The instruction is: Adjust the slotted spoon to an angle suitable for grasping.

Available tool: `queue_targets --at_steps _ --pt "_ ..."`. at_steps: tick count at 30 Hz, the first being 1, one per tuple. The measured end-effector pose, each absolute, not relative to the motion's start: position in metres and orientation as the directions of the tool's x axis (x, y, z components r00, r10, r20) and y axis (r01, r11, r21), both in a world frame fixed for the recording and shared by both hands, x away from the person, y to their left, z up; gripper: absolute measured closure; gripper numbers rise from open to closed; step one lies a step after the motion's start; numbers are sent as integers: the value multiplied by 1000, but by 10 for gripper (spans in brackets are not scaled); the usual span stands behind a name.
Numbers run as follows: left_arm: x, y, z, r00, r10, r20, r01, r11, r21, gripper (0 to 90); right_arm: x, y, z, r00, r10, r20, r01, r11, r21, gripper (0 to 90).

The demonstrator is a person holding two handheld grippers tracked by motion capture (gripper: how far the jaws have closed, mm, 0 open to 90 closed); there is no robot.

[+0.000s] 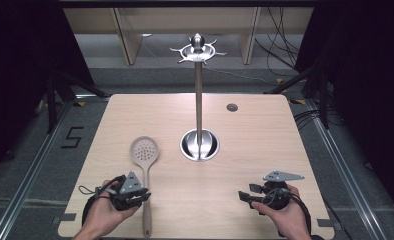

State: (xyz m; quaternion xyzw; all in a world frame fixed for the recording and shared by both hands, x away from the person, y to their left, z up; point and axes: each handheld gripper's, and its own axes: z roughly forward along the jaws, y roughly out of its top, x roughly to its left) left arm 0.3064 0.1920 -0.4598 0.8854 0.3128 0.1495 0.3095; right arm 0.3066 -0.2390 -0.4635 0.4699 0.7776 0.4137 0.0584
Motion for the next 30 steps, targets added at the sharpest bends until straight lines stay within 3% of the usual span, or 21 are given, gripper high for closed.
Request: queue_targets --at_steps 3,6,14,30 --pt "307 201 -459 740 668 75 476 -600 643 824 304 -237 -463 -524 780 341 716 188 672 444" --pt "311 212 -461 740 665 96 497 -638 587 894 306 -242 -464 -538 785 307 697 210 685 444" --pt "305 227 -472 806 585 90 492 -748 445 897 304 -237 -462 -560 774 296 682 228 695 444" --pt "289 205 -484 905 413 96 350 -855 383 896 304 -237 -460 -552 789 271 677 233 699 445"
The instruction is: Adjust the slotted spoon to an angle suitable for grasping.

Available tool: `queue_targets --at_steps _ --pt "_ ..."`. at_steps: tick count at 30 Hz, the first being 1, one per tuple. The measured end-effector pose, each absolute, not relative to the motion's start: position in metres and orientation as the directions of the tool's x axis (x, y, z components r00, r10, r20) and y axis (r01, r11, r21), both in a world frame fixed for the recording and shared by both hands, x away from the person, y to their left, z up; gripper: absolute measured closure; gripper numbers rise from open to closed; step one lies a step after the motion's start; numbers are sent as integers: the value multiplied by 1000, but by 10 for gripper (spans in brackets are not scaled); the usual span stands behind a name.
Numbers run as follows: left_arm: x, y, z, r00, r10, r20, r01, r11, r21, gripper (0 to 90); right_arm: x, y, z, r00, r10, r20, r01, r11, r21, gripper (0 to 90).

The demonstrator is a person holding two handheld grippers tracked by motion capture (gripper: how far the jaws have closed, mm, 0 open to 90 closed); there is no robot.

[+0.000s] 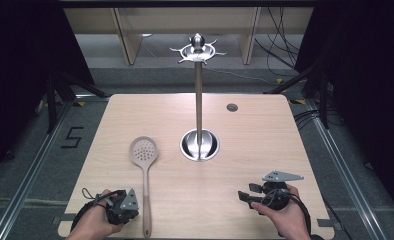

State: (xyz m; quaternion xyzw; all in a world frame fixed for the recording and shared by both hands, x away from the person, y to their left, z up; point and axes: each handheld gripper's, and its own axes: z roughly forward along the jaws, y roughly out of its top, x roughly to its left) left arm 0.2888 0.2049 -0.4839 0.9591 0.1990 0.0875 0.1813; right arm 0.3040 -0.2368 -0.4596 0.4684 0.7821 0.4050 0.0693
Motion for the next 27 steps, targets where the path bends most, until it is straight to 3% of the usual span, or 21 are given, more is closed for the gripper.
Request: queue_targets --at_steps 6,27 --pt "286 198 -485 920 382 93 321 -867 380 896 302 -235 -460 -539 782 313 696 205 688 445" --pt "291 162 -487 949 290 122 228 -902 366 896 302 -235 -460 -545 786 292 680 210 703 445"
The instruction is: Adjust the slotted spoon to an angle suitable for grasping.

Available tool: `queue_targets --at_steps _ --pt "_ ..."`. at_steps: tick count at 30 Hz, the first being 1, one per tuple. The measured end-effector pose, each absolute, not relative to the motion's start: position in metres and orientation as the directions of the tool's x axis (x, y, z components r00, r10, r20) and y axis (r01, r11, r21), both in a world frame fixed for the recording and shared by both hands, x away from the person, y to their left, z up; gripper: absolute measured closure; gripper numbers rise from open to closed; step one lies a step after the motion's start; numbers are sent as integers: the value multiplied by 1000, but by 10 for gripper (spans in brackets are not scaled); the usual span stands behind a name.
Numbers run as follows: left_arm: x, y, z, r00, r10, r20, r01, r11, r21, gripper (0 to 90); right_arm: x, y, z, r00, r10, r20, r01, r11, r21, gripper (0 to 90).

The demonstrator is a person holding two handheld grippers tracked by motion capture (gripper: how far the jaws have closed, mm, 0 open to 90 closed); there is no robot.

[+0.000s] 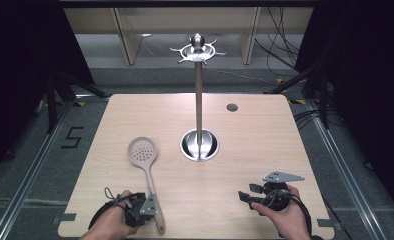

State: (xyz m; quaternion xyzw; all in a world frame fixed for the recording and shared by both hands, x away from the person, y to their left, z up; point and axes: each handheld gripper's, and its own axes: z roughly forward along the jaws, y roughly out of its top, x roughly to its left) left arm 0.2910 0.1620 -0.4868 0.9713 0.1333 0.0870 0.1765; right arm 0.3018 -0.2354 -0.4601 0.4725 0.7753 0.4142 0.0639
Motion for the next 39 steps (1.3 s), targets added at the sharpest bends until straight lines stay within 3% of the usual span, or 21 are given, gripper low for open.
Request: queue_targets --at_steps 33,36,39 --pt "331 109 -482 975 176 138 117 -927 356 887 302 -237 -460 -555 786 273 672 230 704 445" --pt "339 109 -472 982 133 132 79 -934 349 832 302 -237 -460 -556 783 278 672 227 705 445" --pt "350 112 -459 989 72 128 25 -943 333 717 302 -237 -460 -553 786 276 675 228 702 445"
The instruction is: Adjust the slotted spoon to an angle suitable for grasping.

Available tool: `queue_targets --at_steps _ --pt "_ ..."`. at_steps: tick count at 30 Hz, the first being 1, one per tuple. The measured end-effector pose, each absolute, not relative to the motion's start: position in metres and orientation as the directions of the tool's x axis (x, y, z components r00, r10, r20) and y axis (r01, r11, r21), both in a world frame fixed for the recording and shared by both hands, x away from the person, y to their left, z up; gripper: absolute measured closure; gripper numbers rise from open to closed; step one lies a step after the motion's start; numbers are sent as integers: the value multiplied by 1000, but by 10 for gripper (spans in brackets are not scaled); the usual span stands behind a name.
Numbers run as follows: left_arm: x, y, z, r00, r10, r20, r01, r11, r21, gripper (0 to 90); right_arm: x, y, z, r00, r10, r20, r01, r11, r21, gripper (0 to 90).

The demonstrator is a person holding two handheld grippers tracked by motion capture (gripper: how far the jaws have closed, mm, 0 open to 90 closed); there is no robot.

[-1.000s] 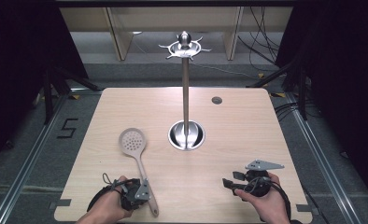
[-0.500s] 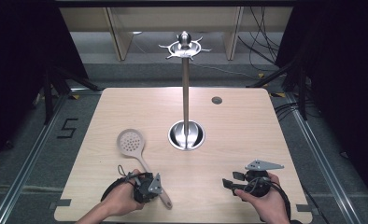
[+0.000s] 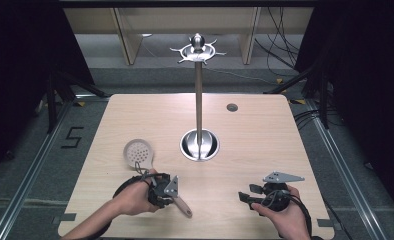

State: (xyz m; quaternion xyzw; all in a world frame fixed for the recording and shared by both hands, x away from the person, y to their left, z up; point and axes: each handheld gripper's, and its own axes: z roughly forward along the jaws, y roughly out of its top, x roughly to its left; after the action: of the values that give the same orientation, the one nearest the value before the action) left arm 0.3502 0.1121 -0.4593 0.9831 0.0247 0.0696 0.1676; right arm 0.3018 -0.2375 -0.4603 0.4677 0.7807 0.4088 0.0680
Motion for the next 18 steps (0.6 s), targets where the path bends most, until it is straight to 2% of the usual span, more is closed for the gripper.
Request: queue_targets --at_steps 4,8,10,12,13,15,17,18 --pt "370 113 -450 990 -12 140 -51 -959 280 589 301 -236 -460 -543 787 293 689 218 691 445" --pt "380 106 -453 983 -137 119 -160 -964 212 532 302 -238 -460 -554 788 270 671 230 705 444" --pt "382 103 -457 977 -185 102 -202 -960 193 520 301 -236 -460 -541 787 297 689 212 693 445" --pt "384 101 -459 970 -221 100 -235 -957 171 516 302 -238 -461 -552 785 282 678 225 700 444" --pt "387 99 -459 956 -273 104 -285 -950 125 519 302 -238 -461 -552 784 283 678 226 699 444" --pt "390 97 -462 946 -308 106 -318 -943 98 523 302 -238 -461 -553 783 284 678 226 699 444" --pt "390 96 -467 955 -280 100 -291 -949 125 535 302 -238 -461 -554 785 277 676 230 700 444" --pt "393 95 -466 942 -318 106 -327 -941 82 543 302 -238 -461 -552 785 281 680 228 697 444"
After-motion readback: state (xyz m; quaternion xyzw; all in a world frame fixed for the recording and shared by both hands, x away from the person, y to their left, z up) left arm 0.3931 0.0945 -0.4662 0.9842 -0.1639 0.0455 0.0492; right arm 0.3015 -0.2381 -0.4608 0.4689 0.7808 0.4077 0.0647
